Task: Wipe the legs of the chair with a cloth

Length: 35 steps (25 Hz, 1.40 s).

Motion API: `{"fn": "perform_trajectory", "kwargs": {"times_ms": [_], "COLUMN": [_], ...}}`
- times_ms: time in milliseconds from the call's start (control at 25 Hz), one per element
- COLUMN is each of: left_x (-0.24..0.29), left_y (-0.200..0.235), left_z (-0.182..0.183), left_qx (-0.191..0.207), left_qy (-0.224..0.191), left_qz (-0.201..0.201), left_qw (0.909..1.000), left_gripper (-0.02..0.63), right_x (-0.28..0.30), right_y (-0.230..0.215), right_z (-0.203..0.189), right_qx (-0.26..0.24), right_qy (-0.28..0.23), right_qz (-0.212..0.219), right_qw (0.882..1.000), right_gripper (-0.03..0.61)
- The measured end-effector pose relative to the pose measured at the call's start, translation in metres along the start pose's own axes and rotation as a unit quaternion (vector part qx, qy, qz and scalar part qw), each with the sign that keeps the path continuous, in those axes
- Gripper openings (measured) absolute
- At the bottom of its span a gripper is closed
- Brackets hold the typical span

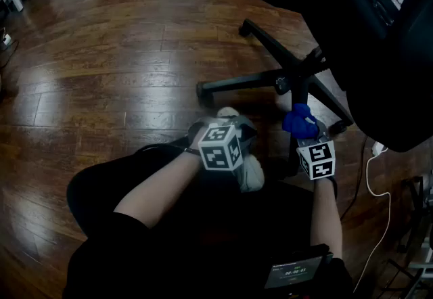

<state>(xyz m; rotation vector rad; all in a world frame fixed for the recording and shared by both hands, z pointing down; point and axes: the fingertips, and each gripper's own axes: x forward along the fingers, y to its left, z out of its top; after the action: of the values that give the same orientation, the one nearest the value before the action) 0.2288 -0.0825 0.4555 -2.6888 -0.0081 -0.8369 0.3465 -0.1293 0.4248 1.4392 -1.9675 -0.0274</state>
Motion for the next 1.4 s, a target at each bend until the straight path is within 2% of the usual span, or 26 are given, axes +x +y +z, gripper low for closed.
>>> {"fn": "perform_trajectory", "kwargs": {"times_ms": [240, 440, 520, 680, 840, 920, 1000, 1120, 1400], "left_x": [0.000, -0.001, -0.001, -0.002, -0.002, -0.002, -0.002, -0.001, 0.000], "left_y": [-0.006, -0.004, -0.004, -0.004, -0.004, -0.004, -0.005, -0.006, -0.006], "left_z": [0.000, -0.001, 0.000, -0.001, -0.002, -0.002, -0.002, -0.001, 0.002], "left_qx": [0.008, 0.005, 0.002, 0.005, 0.008, 0.007, 0.007, 0.008, 0.007], "left_qy": [-0.002, -0.003, -0.005, -0.002, 0.000, 0.000, 0.001, 0.002, 0.000], "left_qz": [-0.009, -0.007, -0.006, -0.003, -0.002, -0.001, 0.000, 0.002, -0.010], "left_qw": [0.9999, 1.0000, 1.0000, 1.0000, 1.0000, 1.0000, 1.0000, 1.0000, 0.9999], "left_gripper": [0.000, 0.000, 0.000, 0.000, 0.000, 0.000, 0.000, 0.000, 0.000], "right_x": [0.041, 0.050, 0.042, 0.008, -0.035, -0.051, -0.060, -0.063, -0.051], "right_y": [-0.038, -0.039, -0.027, 0.021, 0.064, 0.076, 0.081, 0.082, 0.071], "right_z": [0.023, 0.029, 0.022, -0.002, -0.026, -0.034, -0.039, -0.040, -0.032], "right_qx": [-0.005, -0.044, -0.072, -0.139, -0.139, -0.125, -0.111, -0.122, -0.108], "right_qy": [0.008, 0.023, 0.031, 0.042, 0.026, 0.013, -0.002, -0.018, -0.020], "right_qz": [-0.059, -0.063, -0.046, 0.040, 0.128, 0.153, 0.153, 0.128, 0.095], "right_qw": [0.998, 0.997, 0.996, 0.989, 0.982, 0.980, 0.982, 0.984, 0.989], "right_gripper": [0.089, 0.087, 0.086, 0.086, 0.087, 0.087, 0.087, 0.087, 0.094]}}
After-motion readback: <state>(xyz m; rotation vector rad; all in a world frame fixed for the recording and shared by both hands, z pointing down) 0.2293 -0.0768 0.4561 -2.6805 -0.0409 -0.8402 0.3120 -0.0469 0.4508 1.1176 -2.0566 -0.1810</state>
